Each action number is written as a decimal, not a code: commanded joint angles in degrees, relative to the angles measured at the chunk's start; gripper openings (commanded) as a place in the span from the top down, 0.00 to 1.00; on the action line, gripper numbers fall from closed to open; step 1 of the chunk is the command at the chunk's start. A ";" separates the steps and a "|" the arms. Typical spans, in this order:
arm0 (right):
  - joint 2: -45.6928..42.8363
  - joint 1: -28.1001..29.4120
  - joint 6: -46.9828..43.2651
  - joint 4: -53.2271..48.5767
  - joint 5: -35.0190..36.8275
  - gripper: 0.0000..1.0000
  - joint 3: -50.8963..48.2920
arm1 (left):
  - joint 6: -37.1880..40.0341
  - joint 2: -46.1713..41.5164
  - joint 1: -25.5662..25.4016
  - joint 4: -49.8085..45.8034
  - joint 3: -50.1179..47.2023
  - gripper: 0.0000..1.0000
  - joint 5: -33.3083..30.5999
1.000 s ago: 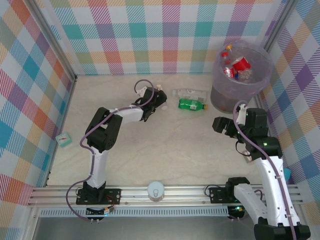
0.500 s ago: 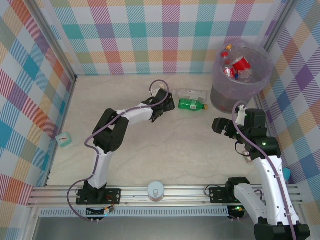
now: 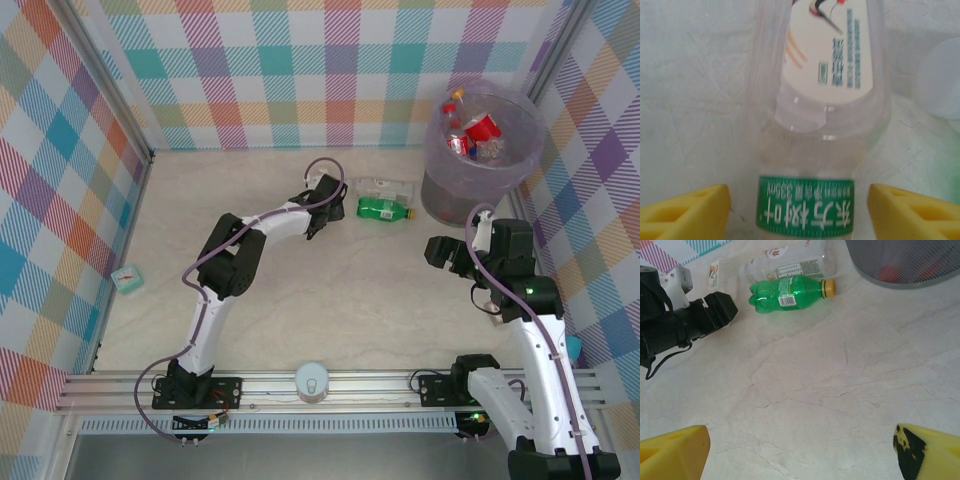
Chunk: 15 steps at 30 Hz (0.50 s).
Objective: Put the plastic bottles in the bin
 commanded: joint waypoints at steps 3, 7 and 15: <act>-0.59 -0.06 0.61 -0.19 0.07 0.06 0.03 | 2.07 0.77 1.01 -0.59 0.64 0.43 -0.73; 0.09 -0.06 0.79 0.12 -0.55 0.06 0.53 | 2.67 -1.14 0.98 1.53 -1.92 0.51 -0.49; 1.32 -0.06 1.74 1.12 -2.03 0.06 2.37 | 4.12 -6.96 0.93 5.57 -8.92 0.63 -0.81</act>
